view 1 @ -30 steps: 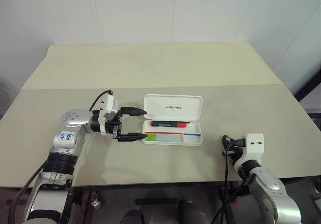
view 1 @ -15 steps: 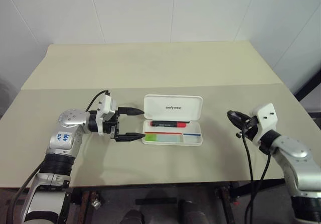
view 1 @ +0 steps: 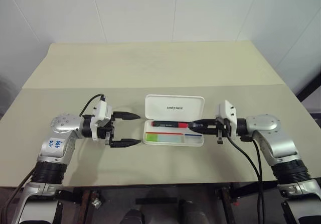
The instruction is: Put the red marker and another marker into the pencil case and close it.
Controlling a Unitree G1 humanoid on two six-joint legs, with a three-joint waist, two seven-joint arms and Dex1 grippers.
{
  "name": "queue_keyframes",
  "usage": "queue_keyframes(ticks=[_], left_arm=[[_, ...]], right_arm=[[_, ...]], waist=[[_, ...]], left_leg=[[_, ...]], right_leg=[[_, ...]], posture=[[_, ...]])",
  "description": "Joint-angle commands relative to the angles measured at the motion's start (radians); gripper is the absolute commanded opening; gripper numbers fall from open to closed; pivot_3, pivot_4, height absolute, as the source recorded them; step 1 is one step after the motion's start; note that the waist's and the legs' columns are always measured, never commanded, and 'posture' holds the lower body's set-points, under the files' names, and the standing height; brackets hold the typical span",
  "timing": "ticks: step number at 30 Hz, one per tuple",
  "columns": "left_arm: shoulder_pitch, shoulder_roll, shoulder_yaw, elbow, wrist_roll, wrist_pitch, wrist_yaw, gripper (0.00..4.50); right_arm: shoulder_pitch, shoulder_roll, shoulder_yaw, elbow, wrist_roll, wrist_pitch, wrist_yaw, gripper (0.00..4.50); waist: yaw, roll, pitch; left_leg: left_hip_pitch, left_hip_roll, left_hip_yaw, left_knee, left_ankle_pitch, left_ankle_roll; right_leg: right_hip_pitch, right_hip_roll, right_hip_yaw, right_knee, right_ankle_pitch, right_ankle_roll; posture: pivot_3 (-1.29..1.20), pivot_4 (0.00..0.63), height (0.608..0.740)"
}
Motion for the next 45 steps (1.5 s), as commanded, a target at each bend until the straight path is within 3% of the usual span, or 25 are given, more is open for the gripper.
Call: queue_keyframes(ticks=[1,36,45], left_arm=[[0.025,0.022,0.028,-0.063,-0.023,0.019,0.013,4.50],[0.014,0.013,0.019,-0.088,-0.026,0.046,0.032,4.50],[0.006,0.006,0.016,-0.083,-0.023,0.042,0.038,4.50]], right_arm=[[-0.009,-0.008,-0.002,0.020,-0.008,-0.036,0.040,0.38],[-0.036,0.049,0.024,0.153,-0.081,-0.121,0.092,0.38],[-0.078,0.057,0.010,0.204,-0.092,-0.158,0.084,3.49]], waist=[[0.000,0.000,0.000],[-0.002,0.000,0.000],[-0.002,0.001,0.000]], left_leg=[[0.000,0.000,0.000,0.000,0.000,0.000],[0.001,0.000,0.000,0.001,0.000,-0.001],[0.001,0.000,0.000,0.001,0.000,-0.001]], right_leg=[[0.000,0.000,0.000,0.000,0.000,0.000],[0.000,0.000,0.000,0.002,0.000,0.000],[0.000,0.000,0.000,0.002,0.000,0.000]], posture=[[0.00,0.150,0.740],[0.00,0.150,0.740],[0.00,0.150,0.740]])
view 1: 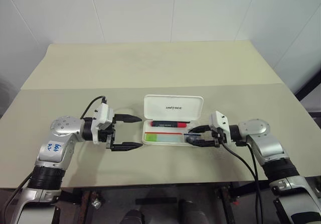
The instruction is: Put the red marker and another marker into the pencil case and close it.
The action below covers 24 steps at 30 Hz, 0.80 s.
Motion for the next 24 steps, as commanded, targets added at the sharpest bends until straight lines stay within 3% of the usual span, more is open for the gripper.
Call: queue_keyframes(ticks=[1,3,13,24], left_arm=[[-0.020,-0.001,0.015,-0.010,-0.013,-0.007,0.008,4.50],[-0.021,-0.001,0.014,-0.008,-0.013,-0.007,0.009,4.50],[-0.041,-0.016,0.017,0.014,-0.015,-0.005,0.023,4.50],[-0.030,-0.012,0.093,0.033,-0.052,0.024,0.086,4.50]], right_arm=[[-0.038,0.006,-0.023,-0.005,0.014,-0.020,-0.002,3.85],[-0.045,0.008,-0.029,-0.009,0.019,-0.019,-0.007,4.46],[0.022,-0.027,-0.098,-0.189,0.102,0.101,-0.046,4.46],[0.227,-0.150,-0.357,-0.475,0.230,0.267,-0.219,4.46]], waist=[[-0.001,0.000,0.000],[-0.001,0.000,0.000],[0.002,0.000,0.000],[0.002,0.000,0.000]], left_leg=[[0.000,0.000,0.000,0.000,0.000,0.000],[0.000,0.000,0.000,0.000,0.000,0.000],[0.000,0.000,0.000,0.000,0.000,0.000],[0.000,0.000,0.000,0.000,0.000,0.000]], right_leg=[[0.000,0.000,0.000,0.000,0.000,0.000],[0.000,0.000,0.000,0.000,0.000,0.000],[0.000,0.000,0.000,0.000,0.000,0.000],[0.000,0.000,0.000,0.000,0.000,0.000]], posture=[[0.00,0.150,0.740],[0.00,0.150,0.740],[0.00,0.150,0.740],[0.00,0.150,0.740]])
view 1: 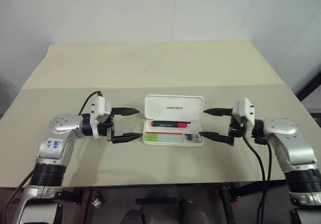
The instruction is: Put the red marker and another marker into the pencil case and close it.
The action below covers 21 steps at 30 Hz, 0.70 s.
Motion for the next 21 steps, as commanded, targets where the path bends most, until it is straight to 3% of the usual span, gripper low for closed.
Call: queue_keyframes(ticks=[1,5,15,21], left_arm=[[-0.001,0.011,0.046,-0.002,-0.032,0.004,0.005,4.50],[-0.008,0.009,0.068,0.014,-0.060,0.018,-0.004,3.61],[-0.017,0.003,0.074,0.035,-0.069,0.021,-0.007,0.12],[-0.046,-0.006,0.103,0.107,-0.030,-0.002,0.092,0.03]], right_arm=[[0.039,-0.041,-0.101,-0.073,0.046,0.030,-0.056,4.46],[0.071,-0.057,-0.152,-0.073,0.044,0.031,-0.103,4.50],[0.078,-0.056,-0.134,-0.073,0.033,0.012,-0.144,4.50],[0.068,-0.062,-0.129,-0.072,0.038,0.027,-0.151,4.50]], waist=[[0.000,0.000,0.000],[0.000,0.000,0.000],[0.000,0.000,0.000],[0.000,0.000,0.000]], left_leg=[[0.000,0.000,0.000,0.000,0.000,0.000],[0.000,0.000,0.001,0.001,0.000,0.000],[0.001,0.000,0.002,0.001,0.000,0.000],[0.001,0.000,0.002,0.001,0.000,0.000]], right_leg=[[0.000,0.000,0.000,0.000,0.000,0.000],[0.000,0.000,0.001,0.001,0.000,0.000],[0.000,0.000,0.002,0.001,0.000,0.000],[0.000,0.000,0.002,0.001,0.000,0.000]], posture=[[0.00,0.150,0.740],[0.00,0.150,0.740],[0.00,0.150,0.740],[0.00,0.150,0.740]])
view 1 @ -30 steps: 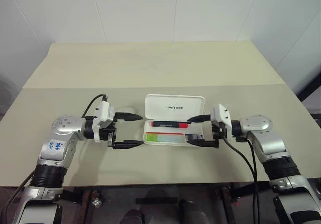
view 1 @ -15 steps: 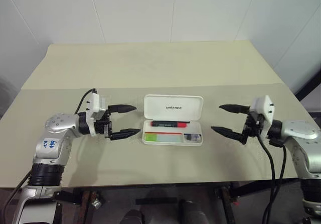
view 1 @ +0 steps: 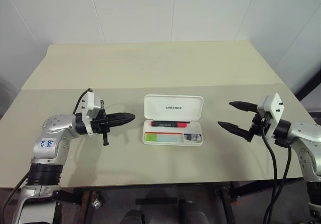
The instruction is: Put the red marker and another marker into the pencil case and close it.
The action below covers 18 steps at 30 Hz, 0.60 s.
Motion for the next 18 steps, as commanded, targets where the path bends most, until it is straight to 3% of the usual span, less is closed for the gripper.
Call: queue_keyframes(ticks=[1,9,18], left_arm=[[-0.050,-0.018,0.063,0.047,0.018,-0.019,0.125,0.03],[-0.146,-0.067,0.073,0.178,0.087,-0.051,0.318,0.03],[-0.326,-0.198,-0.030,0.433,0.202,-0.136,0.342,0.03]], right_arm=[[-0.018,-0.014,-0.010,-0.032,0.015,0.001,-0.011,4.50],[-0.033,-0.013,0.002,-0.035,0.015,0.011,-0.016,4.50],[-0.031,-0.001,0.015,-0.047,0.017,0.016,-0.029,4.50]], waist=[[0.001,0.000,0.000],[0.002,0.000,0.000],[0.011,0.000,0.000]], left_leg=[[0.000,0.000,0.000,0.000,0.000,0.000],[0.000,-0.001,0.000,0.000,0.000,0.000],[-0.001,-0.002,0.001,0.001,0.000,0.000]], right_leg=[[0.000,0.000,0.000,0.000,0.000,0.000],[0.000,0.000,0.000,-0.001,0.001,0.001],[0.000,-0.001,0.001,-0.001,0.002,0.003]], posture=[[0.00,0.150,0.740],[0.00,0.150,0.740],[0.00,0.150,0.740]])
